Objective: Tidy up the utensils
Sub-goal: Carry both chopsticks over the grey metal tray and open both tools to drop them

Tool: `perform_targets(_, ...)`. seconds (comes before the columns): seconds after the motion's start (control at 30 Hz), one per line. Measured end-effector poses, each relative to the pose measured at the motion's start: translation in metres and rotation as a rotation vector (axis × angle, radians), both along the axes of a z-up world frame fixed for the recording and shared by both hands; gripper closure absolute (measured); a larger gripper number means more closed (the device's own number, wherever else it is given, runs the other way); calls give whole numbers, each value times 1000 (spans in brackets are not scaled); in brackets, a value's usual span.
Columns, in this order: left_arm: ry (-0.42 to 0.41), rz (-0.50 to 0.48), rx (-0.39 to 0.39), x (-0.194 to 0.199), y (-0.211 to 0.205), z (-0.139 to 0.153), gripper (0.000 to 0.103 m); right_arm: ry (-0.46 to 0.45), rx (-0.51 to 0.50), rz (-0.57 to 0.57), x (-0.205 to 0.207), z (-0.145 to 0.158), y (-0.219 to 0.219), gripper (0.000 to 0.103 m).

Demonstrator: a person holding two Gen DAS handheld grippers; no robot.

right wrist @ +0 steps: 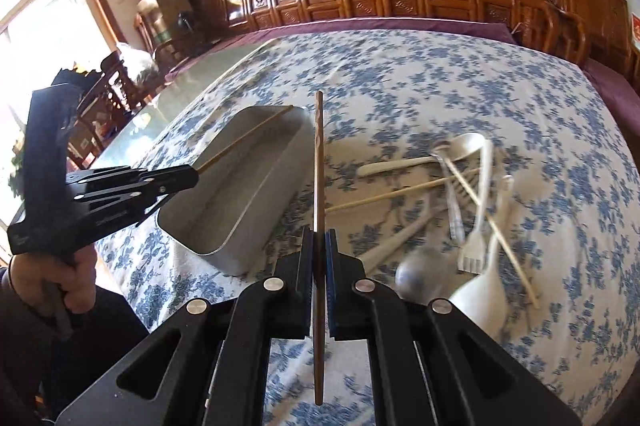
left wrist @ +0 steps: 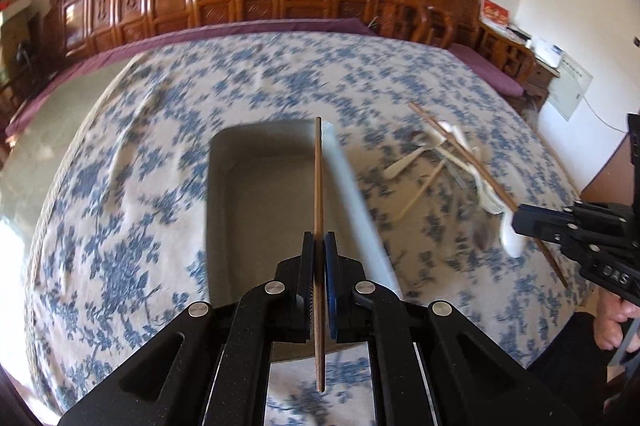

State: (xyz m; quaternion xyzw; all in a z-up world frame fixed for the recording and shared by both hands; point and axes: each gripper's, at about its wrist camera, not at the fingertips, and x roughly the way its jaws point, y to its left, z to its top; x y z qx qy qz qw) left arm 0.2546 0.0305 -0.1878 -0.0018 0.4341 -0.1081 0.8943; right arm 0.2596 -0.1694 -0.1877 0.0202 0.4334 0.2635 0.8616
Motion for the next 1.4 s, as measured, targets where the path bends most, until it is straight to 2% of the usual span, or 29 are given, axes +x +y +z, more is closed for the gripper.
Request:
perform_targets(0.23,67,37,38,18,14,-17,99,16,-4,23,5,-5,21,96)
perform_targets(0.53,87,68,49,24,18,-29,99,27,-10,39,7,-8,35,96)
perform_targets(0.8,66,66,15,24,23,-27,99,40,-7,32,12,-11,49,96)
perform_targets(0.97,11,66,16,18,31,-12,99,45,6,44,19,-11,70,96)
perform_targets(1.2,-31,108,3,18,53,4,99,78,6,36,38,-21,103,96)
perform_targets(1.4,-38,150,2,21,71,5,99,116,-27,27,53,-36,134,96)
